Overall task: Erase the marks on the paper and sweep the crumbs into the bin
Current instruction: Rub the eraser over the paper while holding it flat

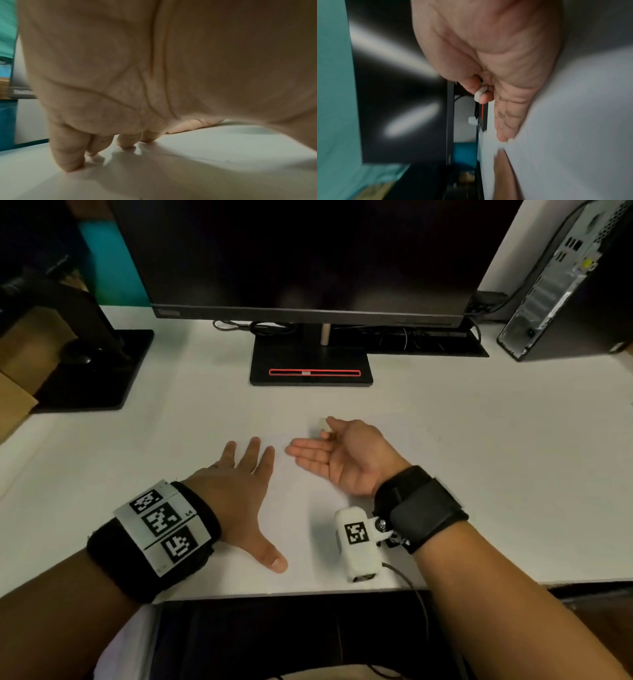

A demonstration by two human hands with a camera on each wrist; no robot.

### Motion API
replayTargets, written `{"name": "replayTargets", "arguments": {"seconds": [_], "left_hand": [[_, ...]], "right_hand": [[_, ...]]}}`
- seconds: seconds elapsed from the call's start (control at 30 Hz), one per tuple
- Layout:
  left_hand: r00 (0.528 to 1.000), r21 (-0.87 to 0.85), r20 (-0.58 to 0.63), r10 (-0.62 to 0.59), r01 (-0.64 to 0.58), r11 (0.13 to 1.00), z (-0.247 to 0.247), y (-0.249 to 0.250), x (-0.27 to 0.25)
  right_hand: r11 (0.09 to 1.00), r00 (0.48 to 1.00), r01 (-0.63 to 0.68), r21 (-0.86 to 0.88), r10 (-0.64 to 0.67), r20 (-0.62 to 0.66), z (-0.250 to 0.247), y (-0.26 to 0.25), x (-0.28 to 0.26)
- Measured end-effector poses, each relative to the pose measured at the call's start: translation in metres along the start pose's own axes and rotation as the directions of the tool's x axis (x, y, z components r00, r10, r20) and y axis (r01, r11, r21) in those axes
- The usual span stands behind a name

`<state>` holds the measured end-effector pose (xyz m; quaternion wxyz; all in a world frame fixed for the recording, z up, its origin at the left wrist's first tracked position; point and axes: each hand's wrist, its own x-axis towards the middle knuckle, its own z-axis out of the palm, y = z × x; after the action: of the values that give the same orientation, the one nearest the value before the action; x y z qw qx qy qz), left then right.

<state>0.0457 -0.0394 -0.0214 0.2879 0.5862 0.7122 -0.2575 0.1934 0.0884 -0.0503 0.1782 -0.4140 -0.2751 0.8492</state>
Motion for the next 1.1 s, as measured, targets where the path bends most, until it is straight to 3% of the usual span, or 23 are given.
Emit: {"name": "replayTargets", "arguments": {"seconds": [0.1,0.13,0.2,0.27,0.3,0.37,0.43,0.47,0.53,0.6,0.7,0.77,0.8,0.87,0.93,0.97,1.03,1.1], "left_hand": [[1.0,-0.008,0.008,0.009,-0.009,1.0,-0.001,-0.002,-0.001],[1.0,-0.008,0.008,0.012,-0.012,1.0,-0.001,-0.001,0.0],[1.0,-0.01,0.006,0.008,-0.008,1.0,-0.002,-0.001,0.0],[1.0,-0.011,0.009,0.008,-0.007,1.0,-0.003,0.0,0.0],[1.0,-0.011,0.008,0.009,-0.008,1.0,-0.003,0.0,0.0],[1.0,-0.008,0.009,0.007,-0.007,1.0,-0.003,0.001,0.0],[1.0,-0.006,0.01,0.005,-0.005,1.0,-0.003,0.001,0.0],[1.0,-0.007,0.013,0.004,-0.004,1.0,-0.003,0.001,0.0],[1.0,-0.008,0.021,0.007,-0.007,1.0,-0.003,0.0,-0.001],[1.0,-0.01,0.025,0.009,-0.009,1.0,-0.003,-0.001,-0.002],[0.999,-0.004,0.032,0.007,-0.007,1.0,-0.004,0.0,-0.002],[0.999,0.001,0.03,0.011,-0.011,1.0,-0.005,0.001,-0.001],[0.999,0.004,0.03,0.012,-0.013,1.0,-0.006,0.001,-0.001],[0.999,0.006,0.04,0.01,-0.01,1.0,-0.009,0.002,-0.001],[0.999,0.013,0.048,0.004,-0.004,1.0,-0.011,0.004,-0.001],[0.999,0.02,0.045,0.003,-0.004,1.0,-0.011,0.003,-0.001],[0.999,0.033,0.035,0.006,-0.008,0.999,-0.009,0.001,-0.002],[0.999,0.038,0.032,0.009,-0.01,0.999,-0.007,-0.001,-0.002]], "right_hand": [[0.976,0.98,0.169,0.138,-0.151,-0.132,-0.032,-0.033,0.003],[0.949,0.948,0.269,0.163,-0.23,-0.222,-0.045,-0.044,0.002],[0.88,0.836,0.45,0.148,-0.357,-0.417,-0.066,-0.06,-0.003],[0.83,0.759,0.544,0.125,-0.424,-0.494,-0.073,-0.064,-0.011],[0.821,0.776,0.55,0.153,-0.434,-0.458,-0.068,-0.062,-0.015],[0.87,0.889,0.437,0.227,-0.38,-0.255,-0.051,-0.046,-0.02],[0.974,0.979,0.206,0.098,-0.205,-0.014,-0.036,-0.024,-0.024],[0.995,0.994,0.1,-0.03,-0.098,0.045,-0.035,-0.016,-0.025],[0.992,0.999,0.008,-0.123,-0.004,0.036,-0.042,-0.018,-0.024],[0.993,0.987,0.119,-0.006,-0.119,-0.11,-0.063,-0.039,-0.019],[0.907,0.84,0.414,0.083,-0.346,-0.418,-0.097,-0.073,-0.021],[0.85,0.782,0.511,0.129,-0.397,-0.481,-0.106,-0.081,-0.028],[0.846,0.797,0.512,0.147,-0.404,-0.449,-0.103,-0.079,-0.033],[0.899,0.885,0.417,0.134,-0.368,-0.286,-0.086,-0.063,-0.038],[0.976,0.974,0.213,0.038,-0.208,-0.092,-0.071,-0.041,-0.043],[0.993,0.993,0.11,-0.045,-0.112,-0.041,-0.068,-0.032,-0.045],[0.994,0.999,0.014,-0.108,-0.02,-0.051,-0.075,-0.029,-0.045],[0.992,0.975,0.129,-0.011,-0.129,-0.181,-0.095,-0.045,-0.044]]}}
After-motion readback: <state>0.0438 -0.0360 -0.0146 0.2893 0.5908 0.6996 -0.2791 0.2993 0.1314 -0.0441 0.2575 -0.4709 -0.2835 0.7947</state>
